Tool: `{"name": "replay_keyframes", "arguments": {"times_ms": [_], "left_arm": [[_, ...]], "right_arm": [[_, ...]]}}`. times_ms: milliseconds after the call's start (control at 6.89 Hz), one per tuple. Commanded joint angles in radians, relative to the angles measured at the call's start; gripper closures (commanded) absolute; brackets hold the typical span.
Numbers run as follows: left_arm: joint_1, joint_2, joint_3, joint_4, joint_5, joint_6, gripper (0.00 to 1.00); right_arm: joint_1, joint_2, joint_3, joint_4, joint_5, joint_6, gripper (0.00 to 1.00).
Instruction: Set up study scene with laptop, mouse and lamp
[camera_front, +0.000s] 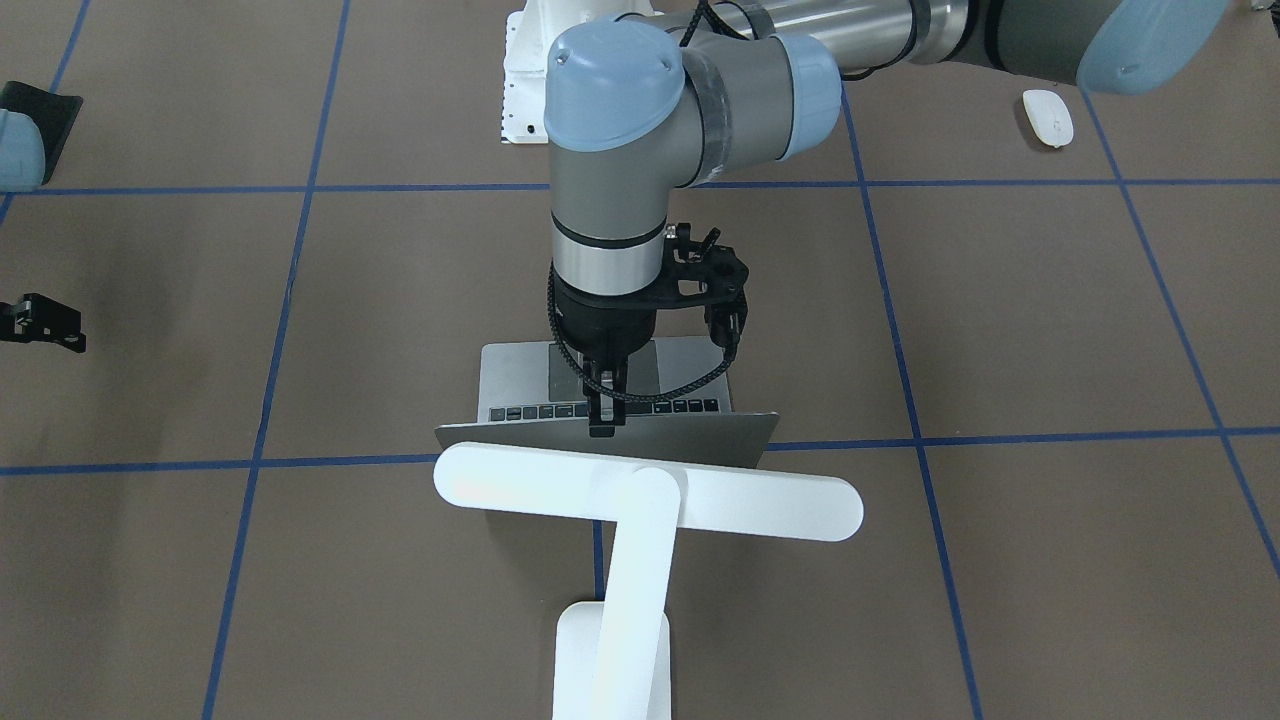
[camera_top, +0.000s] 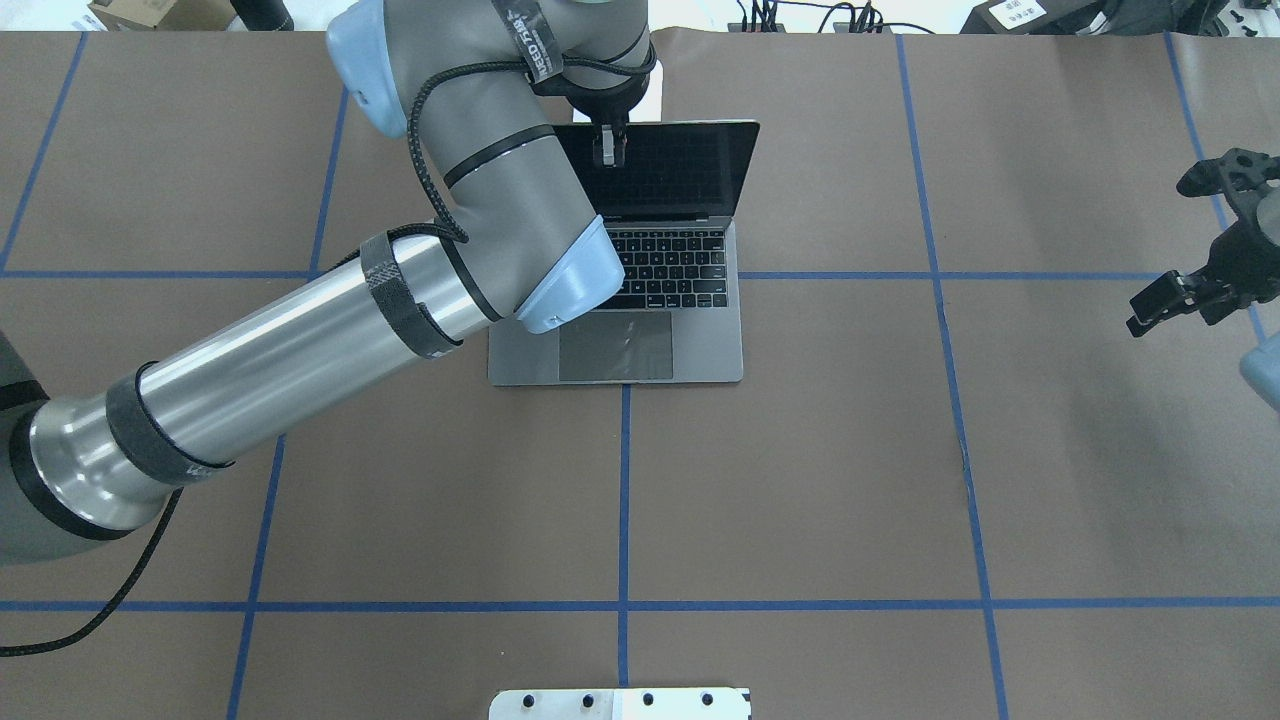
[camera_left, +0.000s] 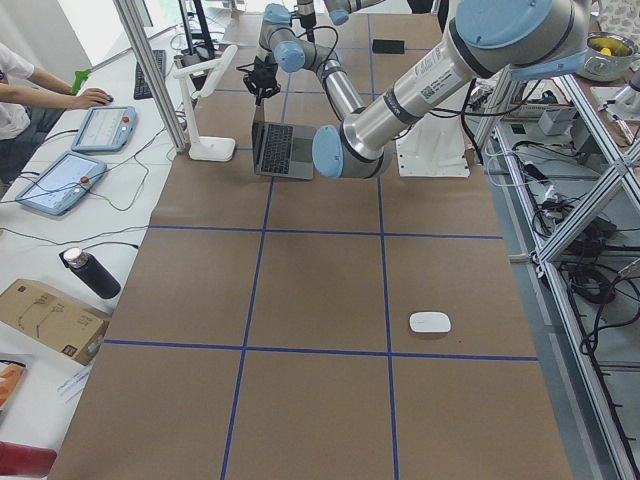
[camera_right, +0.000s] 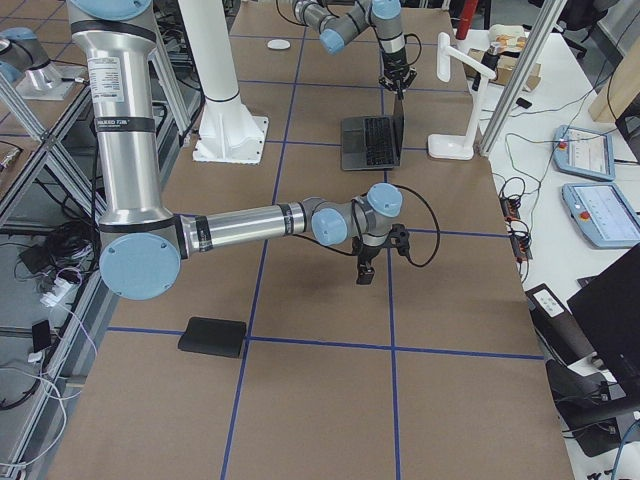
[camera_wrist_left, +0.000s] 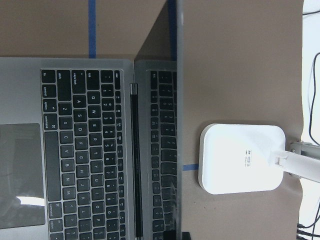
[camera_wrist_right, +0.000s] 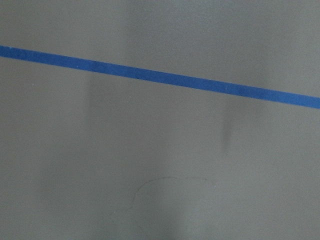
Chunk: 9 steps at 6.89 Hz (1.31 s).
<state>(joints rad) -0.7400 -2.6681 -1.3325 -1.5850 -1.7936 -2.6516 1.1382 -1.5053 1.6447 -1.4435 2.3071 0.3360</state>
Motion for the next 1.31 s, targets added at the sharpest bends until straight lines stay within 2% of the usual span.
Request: {"name": "replay_keyframes", "arguments": {"times_ms": [0, 145, 435, 726, 871, 1016, 1161], "left_arm": [[-0.013, 0.010, -0.016, 0.011, -0.009, 0.001, 0.09], [-0.028, 0.025, -0.064, 0.035, -0.010, 0.001, 0.08], [-0.059, 0.237, -0.425, 0.176, -0.087, 0.167, 0.08], [-0.087, 0.438, -0.656, 0.224, -0.141, 0.478, 0.07], [-0.087, 0.536, -0.725, 0.220, -0.159, 0.687, 0.04], [-0.107, 0.574, -0.732, 0.220, -0.202, 0.811, 0.04], [-0.113, 0.577, -0.726, 0.220, -0.202, 0.856, 0.04]], "right_arm": [[0.000, 0.000, 0.000, 0.000, 0.000, 0.000, 0.01], [0.000, 0.005, 0.001, 0.000, 0.000, 0.000, 0.01], [0.000, 0.007, 0.012, 0.000, 0.003, 0.000, 0.01], [0.014, -0.003, 0.020, 0.002, 0.006, -0.018, 0.01], [0.017, -0.012, 0.035, 0.003, 0.000, -0.091, 0.01], [0.055, -0.066, 0.033, 0.002, 0.005, -0.256, 0.01], [0.114, -0.122, 0.023, -0.001, 0.033, -0.416, 0.01]]}}
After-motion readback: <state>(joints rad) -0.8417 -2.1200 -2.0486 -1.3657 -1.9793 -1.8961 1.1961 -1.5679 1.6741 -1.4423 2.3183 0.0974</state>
